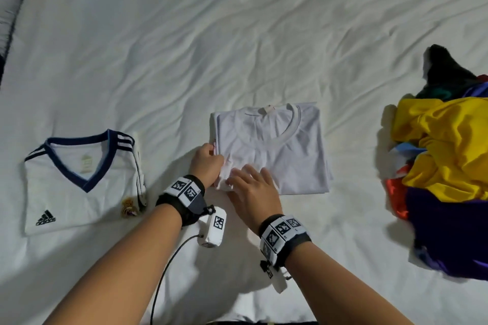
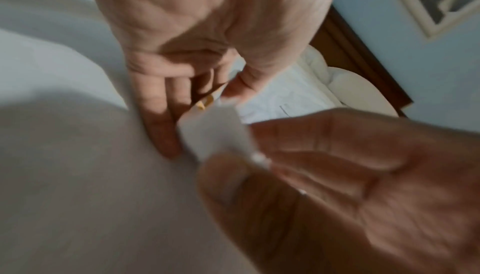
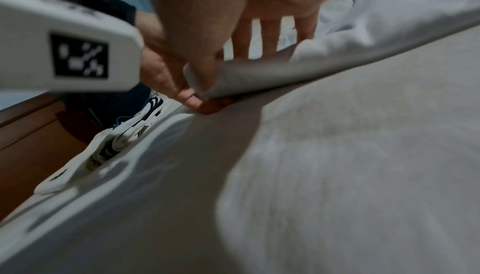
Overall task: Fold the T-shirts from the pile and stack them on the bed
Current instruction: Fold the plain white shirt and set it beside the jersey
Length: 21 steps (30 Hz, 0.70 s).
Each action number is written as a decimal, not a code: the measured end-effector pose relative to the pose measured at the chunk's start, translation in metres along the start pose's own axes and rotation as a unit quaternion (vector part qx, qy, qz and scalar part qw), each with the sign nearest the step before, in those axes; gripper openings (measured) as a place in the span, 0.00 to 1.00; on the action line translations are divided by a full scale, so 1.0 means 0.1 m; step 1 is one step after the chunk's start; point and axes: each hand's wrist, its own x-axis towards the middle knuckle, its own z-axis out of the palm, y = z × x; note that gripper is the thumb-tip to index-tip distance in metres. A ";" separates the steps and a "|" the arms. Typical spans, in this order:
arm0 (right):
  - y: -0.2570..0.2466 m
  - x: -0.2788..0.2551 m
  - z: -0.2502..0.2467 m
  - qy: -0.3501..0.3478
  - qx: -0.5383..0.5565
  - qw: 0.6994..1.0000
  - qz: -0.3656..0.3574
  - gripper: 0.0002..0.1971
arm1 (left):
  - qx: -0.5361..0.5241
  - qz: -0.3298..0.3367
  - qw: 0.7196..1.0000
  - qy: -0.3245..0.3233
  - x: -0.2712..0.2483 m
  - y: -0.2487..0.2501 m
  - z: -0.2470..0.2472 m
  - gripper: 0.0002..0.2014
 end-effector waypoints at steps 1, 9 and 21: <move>0.00 -0.02 0.01 -0.024 0.004 1.000 -0.005 0.12 | 0.041 0.013 0.998 0.041 -0.05 -0.03 -0.04 0.10; 0.57 -0.21 -0.19 -0.059 -0.098 0.984 0.136 0.29 | 0.373 0.181 0.894 0.169 -0.35 -0.36 0.50 0.18; 1.09 -0.05 -0.26 -0.132 -0.200 0.966 0.095 0.41 | 0.463 0.330 0.817 0.093 -0.16 -0.26 0.90 0.39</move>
